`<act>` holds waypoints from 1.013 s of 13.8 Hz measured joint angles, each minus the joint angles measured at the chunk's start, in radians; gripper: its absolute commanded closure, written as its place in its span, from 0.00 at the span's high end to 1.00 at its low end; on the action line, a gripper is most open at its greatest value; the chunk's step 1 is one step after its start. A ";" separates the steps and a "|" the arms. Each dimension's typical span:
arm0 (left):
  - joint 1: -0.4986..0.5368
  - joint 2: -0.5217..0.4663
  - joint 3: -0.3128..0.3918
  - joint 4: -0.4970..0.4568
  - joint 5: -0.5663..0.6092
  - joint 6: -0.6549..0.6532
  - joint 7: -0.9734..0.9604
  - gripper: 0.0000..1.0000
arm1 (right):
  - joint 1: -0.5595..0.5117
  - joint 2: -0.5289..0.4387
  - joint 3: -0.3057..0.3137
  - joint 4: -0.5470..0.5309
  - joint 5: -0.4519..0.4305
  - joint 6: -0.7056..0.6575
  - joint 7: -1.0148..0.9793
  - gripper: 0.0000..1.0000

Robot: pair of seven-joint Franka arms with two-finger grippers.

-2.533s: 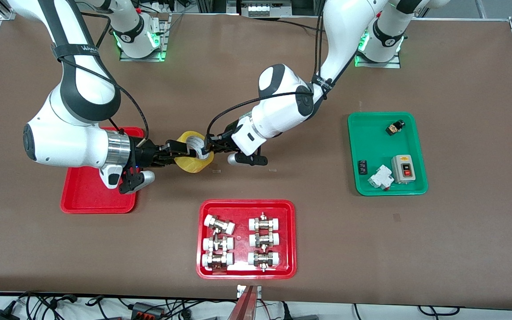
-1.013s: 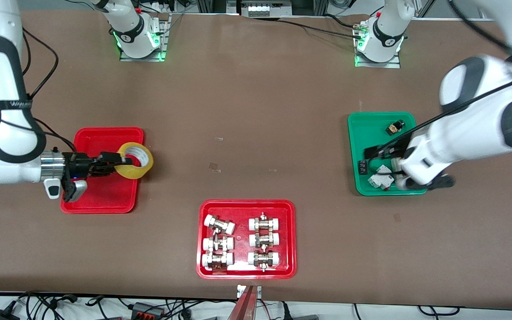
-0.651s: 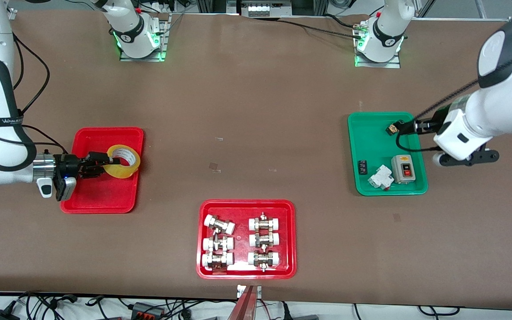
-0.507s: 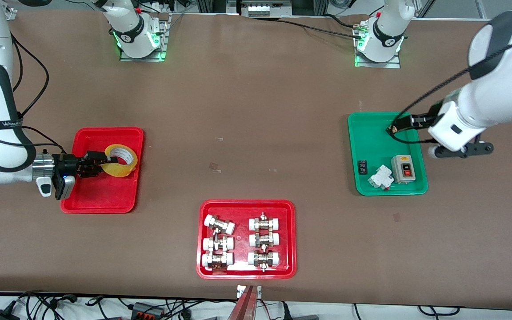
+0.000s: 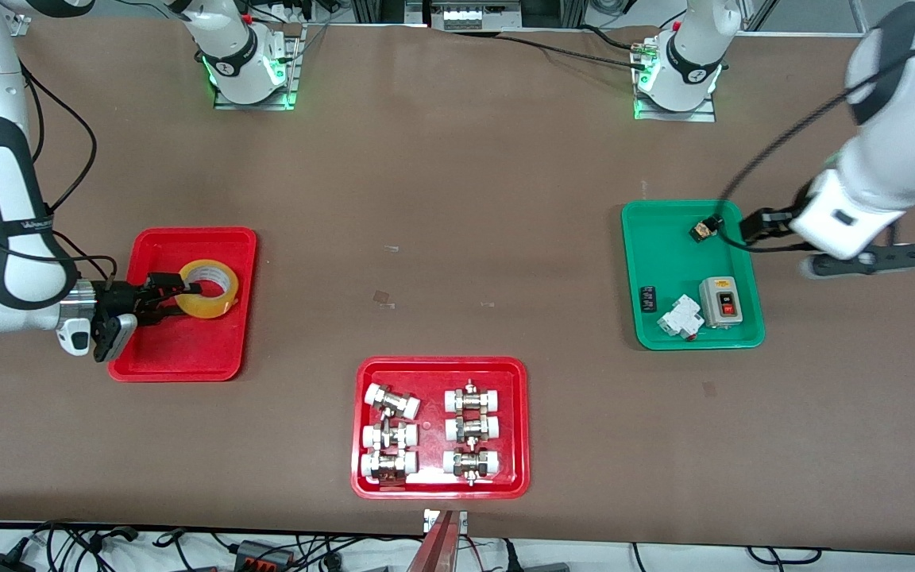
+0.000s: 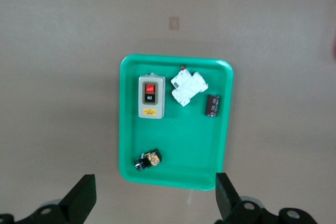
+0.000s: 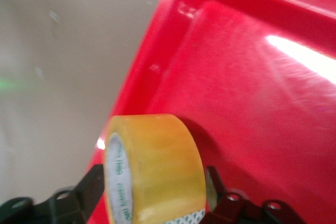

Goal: Left arm passes tape to right arm into tray

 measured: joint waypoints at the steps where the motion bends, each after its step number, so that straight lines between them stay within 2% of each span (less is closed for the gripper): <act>1: 0.018 -0.014 0.003 -0.005 -0.018 -0.004 0.010 1.00 | 0.006 -0.001 0.002 0.000 -0.034 0.031 -0.013 1.00; 5: 0.027 -0.130 -0.022 -0.084 -0.036 -0.069 0.019 1.00 | 0.060 -0.051 0.004 0.012 -0.190 0.097 -0.001 1.00; 8: 0.024 -0.168 -0.041 -0.106 -0.036 -0.084 0.022 1.00 | 0.122 -0.173 0.007 0.020 -0.362 0.071 0.199 1.00; 14: 0.032 -0.162 -0.038 -0.115 -0.036 -0.047 0.063 1.00 | 0.263 -0.436 0.011 0.017 -0.435 -0.143 0.719 1.00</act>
